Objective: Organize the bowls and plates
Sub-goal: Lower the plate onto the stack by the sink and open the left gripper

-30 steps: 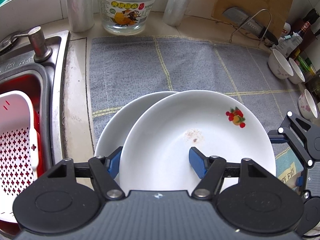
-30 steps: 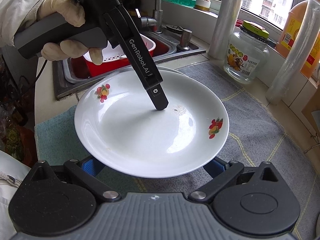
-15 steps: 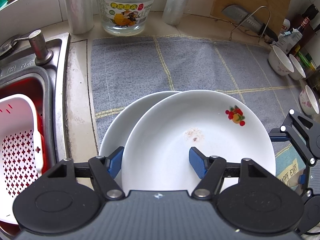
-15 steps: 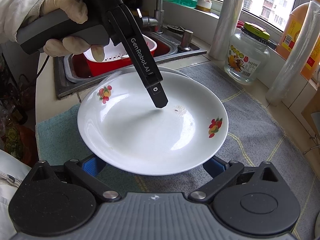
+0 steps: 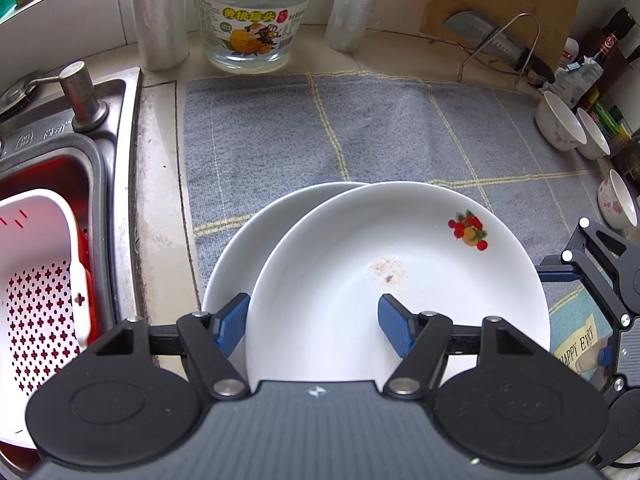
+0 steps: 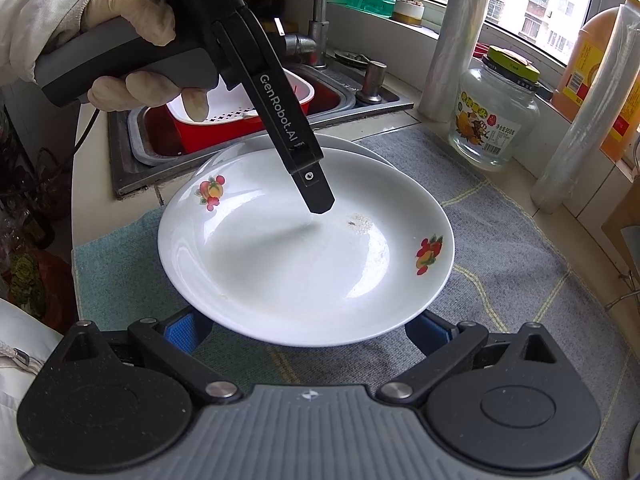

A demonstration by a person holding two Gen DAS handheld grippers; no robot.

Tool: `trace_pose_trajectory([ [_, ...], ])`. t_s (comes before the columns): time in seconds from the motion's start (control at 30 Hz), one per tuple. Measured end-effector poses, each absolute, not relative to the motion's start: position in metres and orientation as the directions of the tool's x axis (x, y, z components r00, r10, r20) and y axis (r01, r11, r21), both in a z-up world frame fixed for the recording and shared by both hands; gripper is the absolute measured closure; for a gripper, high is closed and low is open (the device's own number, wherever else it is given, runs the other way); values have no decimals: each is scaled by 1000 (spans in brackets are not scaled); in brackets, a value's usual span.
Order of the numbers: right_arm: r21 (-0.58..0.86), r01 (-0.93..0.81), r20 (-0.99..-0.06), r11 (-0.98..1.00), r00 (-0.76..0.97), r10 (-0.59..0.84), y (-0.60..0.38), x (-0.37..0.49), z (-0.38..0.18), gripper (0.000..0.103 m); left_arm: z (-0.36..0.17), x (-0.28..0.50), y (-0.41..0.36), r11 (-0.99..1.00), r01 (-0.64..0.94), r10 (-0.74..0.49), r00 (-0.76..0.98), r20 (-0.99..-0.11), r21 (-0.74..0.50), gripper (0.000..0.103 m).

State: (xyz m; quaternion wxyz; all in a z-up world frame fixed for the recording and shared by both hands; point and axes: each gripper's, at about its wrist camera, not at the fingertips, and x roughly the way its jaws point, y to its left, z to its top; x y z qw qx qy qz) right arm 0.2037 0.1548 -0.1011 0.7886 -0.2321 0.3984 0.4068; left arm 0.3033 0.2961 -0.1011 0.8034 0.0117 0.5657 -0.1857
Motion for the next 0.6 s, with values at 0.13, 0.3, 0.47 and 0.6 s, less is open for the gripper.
trace_pose_trajectory([
  [0.13,-44,-827,-818,560,351,455,155,204,-101,0,-101,303,297,930,312,-290,290,-912,-197,35],
  [0.3,-48,-826,-820,561,354,450,155,204,-101,0,-99,304,299,929,312,-296,295,-908,-201,35],
  [0.47,-54,-826,-822,561,356,445,157,204,-102,0,-96,303,303,927,310,-306,305,-902,-210,35],
  [0.6,-50,-824,-821,564,355,447,156,205,-102,0,-96,302,302,926,319,-304,308,-901,-204,35],
])
